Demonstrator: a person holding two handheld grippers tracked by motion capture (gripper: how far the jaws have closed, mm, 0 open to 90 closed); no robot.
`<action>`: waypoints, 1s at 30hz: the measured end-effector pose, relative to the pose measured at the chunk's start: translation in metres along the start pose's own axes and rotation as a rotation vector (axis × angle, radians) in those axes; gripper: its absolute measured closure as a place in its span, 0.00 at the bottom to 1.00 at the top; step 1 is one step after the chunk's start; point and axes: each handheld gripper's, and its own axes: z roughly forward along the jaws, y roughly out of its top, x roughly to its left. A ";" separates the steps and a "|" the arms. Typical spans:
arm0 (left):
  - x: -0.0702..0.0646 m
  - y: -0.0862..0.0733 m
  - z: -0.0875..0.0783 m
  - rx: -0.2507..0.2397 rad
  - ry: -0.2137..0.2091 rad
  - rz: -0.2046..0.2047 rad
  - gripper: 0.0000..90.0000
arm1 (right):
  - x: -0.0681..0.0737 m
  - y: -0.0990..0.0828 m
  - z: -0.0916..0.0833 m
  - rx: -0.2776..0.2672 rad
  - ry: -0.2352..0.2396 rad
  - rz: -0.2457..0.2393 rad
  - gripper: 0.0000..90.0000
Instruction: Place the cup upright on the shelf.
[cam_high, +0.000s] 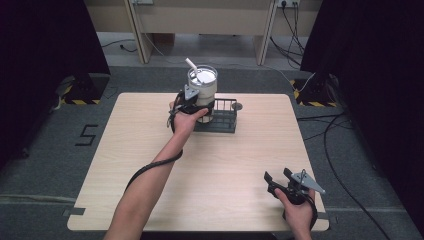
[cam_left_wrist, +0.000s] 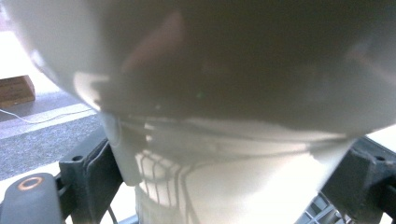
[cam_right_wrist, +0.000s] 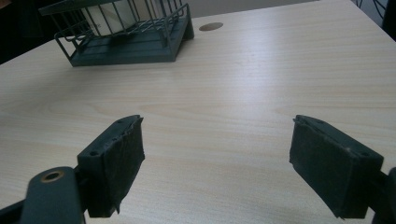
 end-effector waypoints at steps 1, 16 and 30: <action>0.000 0.000 0.000 -0.002 -0.001 -0.003 0.11 | 0.000 0.000 0.000 0.000 0.000 -0.001 0.20; 0.000 -0.006 -0.001 -0.030 -0.004 -0.007 0.11 | 0.000 0.000 0.000 0.004 0.008 -0.003 0.20; 0.001 -0.015 -0.004 -0.042 -0.014 -0.001 0.10 | 0.001 0.000 0.001 0.012 0.011 -0.004 0.19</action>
